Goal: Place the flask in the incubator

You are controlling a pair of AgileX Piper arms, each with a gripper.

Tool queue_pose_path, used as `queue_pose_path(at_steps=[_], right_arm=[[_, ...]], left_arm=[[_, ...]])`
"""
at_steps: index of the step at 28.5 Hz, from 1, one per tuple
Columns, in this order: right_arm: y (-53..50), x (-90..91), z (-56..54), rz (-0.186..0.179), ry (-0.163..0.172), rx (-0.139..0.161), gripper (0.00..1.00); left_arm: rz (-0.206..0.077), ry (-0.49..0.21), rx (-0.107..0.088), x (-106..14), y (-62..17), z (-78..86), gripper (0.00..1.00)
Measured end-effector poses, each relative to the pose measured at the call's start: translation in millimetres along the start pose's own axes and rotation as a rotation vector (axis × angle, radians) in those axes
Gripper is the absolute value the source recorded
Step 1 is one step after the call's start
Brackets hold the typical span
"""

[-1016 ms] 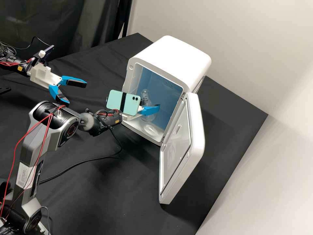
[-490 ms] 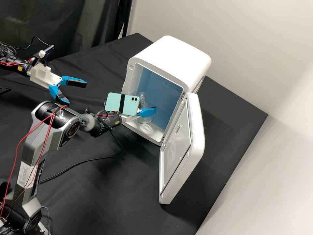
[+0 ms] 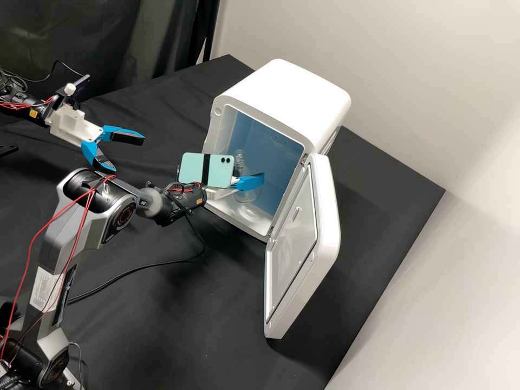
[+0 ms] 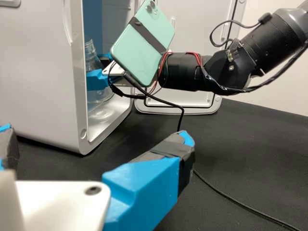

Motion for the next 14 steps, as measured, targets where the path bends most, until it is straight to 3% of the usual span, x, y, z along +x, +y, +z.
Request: queue_pose_path(at_steps=[7,14], right_arm=[[6.3,6.3,-4.8,0.026,0.013,-0.017,0.00],[5.2,11.5,-7.0,0.002,0.015,-0.021,0.00]], left_arm=[[-0.003,0.005,-0.002,0.3,-0.7,-1.3,1.00],[-0.016,0.009,-0.007,1.7,-3.5,-2.7,1.00]])
